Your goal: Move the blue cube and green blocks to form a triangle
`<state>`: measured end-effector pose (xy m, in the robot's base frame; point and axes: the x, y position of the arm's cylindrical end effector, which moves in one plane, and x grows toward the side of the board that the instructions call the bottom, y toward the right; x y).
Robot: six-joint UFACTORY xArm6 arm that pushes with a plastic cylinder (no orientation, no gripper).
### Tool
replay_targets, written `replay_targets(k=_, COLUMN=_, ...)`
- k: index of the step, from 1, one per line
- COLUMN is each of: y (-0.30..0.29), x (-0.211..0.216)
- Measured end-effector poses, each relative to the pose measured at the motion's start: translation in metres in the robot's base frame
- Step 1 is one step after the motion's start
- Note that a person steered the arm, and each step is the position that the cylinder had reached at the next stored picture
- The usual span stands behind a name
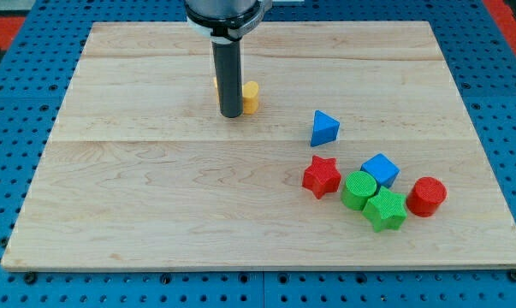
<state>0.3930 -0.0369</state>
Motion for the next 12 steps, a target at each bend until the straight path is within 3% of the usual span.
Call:
replay_targets(k=1, y=0.073, x=-0.03)
replay_targets(k=2, y=0.164, x=-0.031)
replay_targets(k=3, y=0.249, x=0.014)
replay_targets(k=4, y=0.258, x=0.068)
replay_targets(k=5, y=0.218, x=0.105)
replay_targets(k=6, y=0.214, x=0.118)
replay_targets(k=7, y=0.169, x=0.118)
replay_targets(k=8, y=0.157, x=0.118)
replay_targets(k=9, y=0.184, x=0.123)
replay_targets(k=10, y=0.172, x=0.146)
replay_targets(k=12, y=0.065, x=0.153)
